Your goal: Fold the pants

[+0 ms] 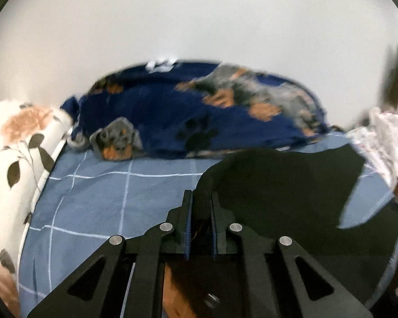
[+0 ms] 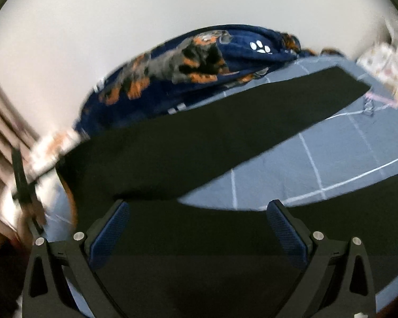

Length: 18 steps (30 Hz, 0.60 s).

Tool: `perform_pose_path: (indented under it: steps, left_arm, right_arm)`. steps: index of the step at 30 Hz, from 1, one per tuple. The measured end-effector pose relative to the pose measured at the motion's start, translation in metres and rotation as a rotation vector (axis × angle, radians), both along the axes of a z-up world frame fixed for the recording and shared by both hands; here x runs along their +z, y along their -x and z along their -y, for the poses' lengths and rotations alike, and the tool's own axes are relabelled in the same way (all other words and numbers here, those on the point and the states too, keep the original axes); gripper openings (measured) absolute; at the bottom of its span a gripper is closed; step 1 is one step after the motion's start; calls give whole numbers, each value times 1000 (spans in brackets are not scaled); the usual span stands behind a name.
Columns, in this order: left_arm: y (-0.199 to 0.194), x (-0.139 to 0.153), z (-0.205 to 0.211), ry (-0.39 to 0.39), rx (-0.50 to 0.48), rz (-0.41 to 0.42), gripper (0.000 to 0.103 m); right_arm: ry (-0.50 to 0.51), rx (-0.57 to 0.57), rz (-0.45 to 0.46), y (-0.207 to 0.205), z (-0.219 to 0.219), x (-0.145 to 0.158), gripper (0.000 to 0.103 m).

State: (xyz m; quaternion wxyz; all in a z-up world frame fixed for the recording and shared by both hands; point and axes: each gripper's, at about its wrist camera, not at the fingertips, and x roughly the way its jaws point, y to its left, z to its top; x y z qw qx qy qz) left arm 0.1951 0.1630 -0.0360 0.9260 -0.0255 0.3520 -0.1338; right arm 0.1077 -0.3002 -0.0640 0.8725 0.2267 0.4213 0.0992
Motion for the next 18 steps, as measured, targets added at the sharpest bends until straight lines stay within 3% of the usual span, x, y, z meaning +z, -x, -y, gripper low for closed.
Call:
perform_pose_path:
  steps: [4, 7, 11, 18]
  left_arm:
    - [56, 21, 4, 51, -45, 65, 11]
    - [90, 25, 14, 59, -62, 73, 12]
    - [131, 17, 24, 79, -76, 47, 12]
    - [166, -1, 36, 96, -84, -31, 12]
  right_arm:
    - [-222, -12, -23, -35, 20, -1, 101]
    - [-322, -6, -53, -68, 23, -5, 96]
    - [-388, 16, -111, -107, 20, -18, 88]
    - [-495, -67, -238, -161, 30, -60, 80]
